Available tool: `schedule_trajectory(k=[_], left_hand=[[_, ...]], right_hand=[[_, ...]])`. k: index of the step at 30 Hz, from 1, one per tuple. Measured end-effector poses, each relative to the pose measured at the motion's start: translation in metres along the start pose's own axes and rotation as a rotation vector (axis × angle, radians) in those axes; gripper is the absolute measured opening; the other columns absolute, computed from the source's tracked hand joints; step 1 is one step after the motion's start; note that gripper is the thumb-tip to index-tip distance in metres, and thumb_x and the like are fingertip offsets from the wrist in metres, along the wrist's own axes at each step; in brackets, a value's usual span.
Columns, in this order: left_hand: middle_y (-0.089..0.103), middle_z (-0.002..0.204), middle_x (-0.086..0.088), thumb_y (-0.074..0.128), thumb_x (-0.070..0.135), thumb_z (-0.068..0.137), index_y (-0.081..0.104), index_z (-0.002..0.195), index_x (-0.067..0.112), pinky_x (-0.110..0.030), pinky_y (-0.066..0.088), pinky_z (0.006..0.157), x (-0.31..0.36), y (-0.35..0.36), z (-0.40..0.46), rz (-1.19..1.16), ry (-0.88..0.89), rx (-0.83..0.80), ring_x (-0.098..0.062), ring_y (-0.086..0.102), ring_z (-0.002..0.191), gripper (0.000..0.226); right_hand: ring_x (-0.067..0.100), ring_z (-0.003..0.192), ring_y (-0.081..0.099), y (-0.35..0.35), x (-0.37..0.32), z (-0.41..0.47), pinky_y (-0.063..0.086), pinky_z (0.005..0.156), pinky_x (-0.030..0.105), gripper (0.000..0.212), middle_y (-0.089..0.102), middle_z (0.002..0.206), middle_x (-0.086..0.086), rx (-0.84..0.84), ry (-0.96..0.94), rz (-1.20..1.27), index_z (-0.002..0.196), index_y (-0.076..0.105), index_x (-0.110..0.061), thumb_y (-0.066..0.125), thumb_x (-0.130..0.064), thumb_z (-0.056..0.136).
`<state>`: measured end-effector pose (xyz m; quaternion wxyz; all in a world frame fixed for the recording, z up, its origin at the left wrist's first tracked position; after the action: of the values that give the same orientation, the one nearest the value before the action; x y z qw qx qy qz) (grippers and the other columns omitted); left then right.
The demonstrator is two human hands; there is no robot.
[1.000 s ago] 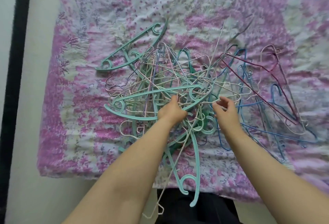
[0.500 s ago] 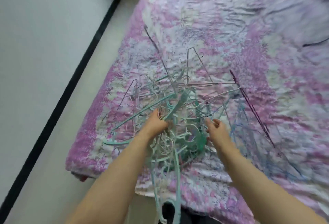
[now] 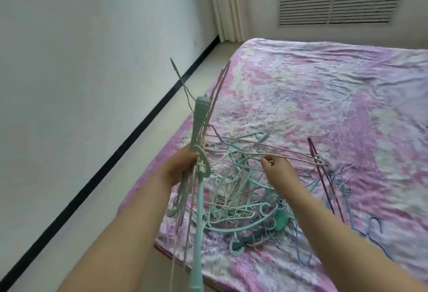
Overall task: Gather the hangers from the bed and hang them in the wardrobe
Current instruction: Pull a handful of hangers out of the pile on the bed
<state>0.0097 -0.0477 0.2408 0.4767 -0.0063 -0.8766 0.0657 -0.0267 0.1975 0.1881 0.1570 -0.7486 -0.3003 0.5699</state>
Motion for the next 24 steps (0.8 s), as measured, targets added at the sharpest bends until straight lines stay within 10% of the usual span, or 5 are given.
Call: schedule_trajectory(k=[5, 10, 15, 20, 24], left_hand=[[0.056, 0.063, -0.003, 0.056, 0.008, 0.091, 0.055, 0.119, 0.007, -0.022, 0.046, 0.038, -0.033, -0.031, -0.028, -0.285, -0.060, 0.091, -0.009, 0.052, 0.040, 0.027], [0.059, 0.075, -0.002, 0.044, 0.028, 0.100, 0.053, 0.112, 0.012, -0.023, 0.052, 0.042, -0.060, -0.057, -0.050, -0.348, -0.120, 0.221, -0.013, 0.061, 0.049, 0.021], [0.055, 0.058, -0.004, 0.087, 0.058, 0.051, 0.055, 0.102, 0.013, -0.022, 0.048, 0.036, -0.076, -0.086, -0.068, -0.531, -0.034, -0.022, -0.013, 0.053, 0.035, 0.075], [0.052, 0.067, -0.005, 0.057, 0.023, 0.095, 0.063, 0.103, 0.010, -0.021, 0.045, 0.038, -0.090, -0.104, -0.076, -0.467, -0.028, 0.043, -0.010, 0.051, 0.040, 0.017], [0.053, 0.061, -0.003, 0.048, 0.001, 0.093, 0.054, 0.120, 0.008, -0.019, 0.043, 0.035, -0.098, -0.109, -0.069, -0.463, -0.046, 0.028, -0.008, 0.047, 0.039, 0.028]], right_hand=[[0.022, 0.083, 0.057, 0.009, -0.034, -0.027, 0.044, 0.066, 0.033, 0.029, 0.061, 0.109, 0.005, 0.137, -0.173, -0.191, 0.110, 0.064, -0.018, 0.043, -0.035, 0.099], [0.022, 0.105, 0.061, 0.025, -0.055, -0.036, 0.048, 0.084, 0.030, 0.039, 0.060, 0.128, 0.004, -0.082, -0.222, -0.195, 0.130, 0.057, -0.015, 0.051, -0.035, 0.096], [0.016, 0.100, 0.065, 0.041, -0.060, -0.057, 0.051, 0.081, 0.031, 0.029, 0.068, 0.118, -0.001, 0.032, -0.306, -0.132, 0.117, 0.067, -0.022, 0.054, -0.035, 0.094], [0.026, 0.070, 0.070, 0.076, -0.044, -0.084, 0.047, 0.056, 0.030, 0.025, 0.043, 0.145, -0.015, 0.227, -0.467, -0.354, 0.113, 0.068, -0.009, 0.055, -0.016, 0.093], [0.027, 0.048, 0.062, 0.087, -0.027, -0.102, 0.039, 0.044, 0.025, 0.047, 0.029, 0.152, -0.011, 0.261, -0.535, -0.389, 0.134, 0.055, -0.011, 0.057, -0.005, 0.087]])
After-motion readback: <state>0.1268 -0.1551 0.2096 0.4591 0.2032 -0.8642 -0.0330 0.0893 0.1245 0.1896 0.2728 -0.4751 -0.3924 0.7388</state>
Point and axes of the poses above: each hand's wrist, its own z-axis towards the middle knuckle, its own y-axis out of the palm, x = y × z, the point moved 4 cm from there along z, towards the middle knuckle
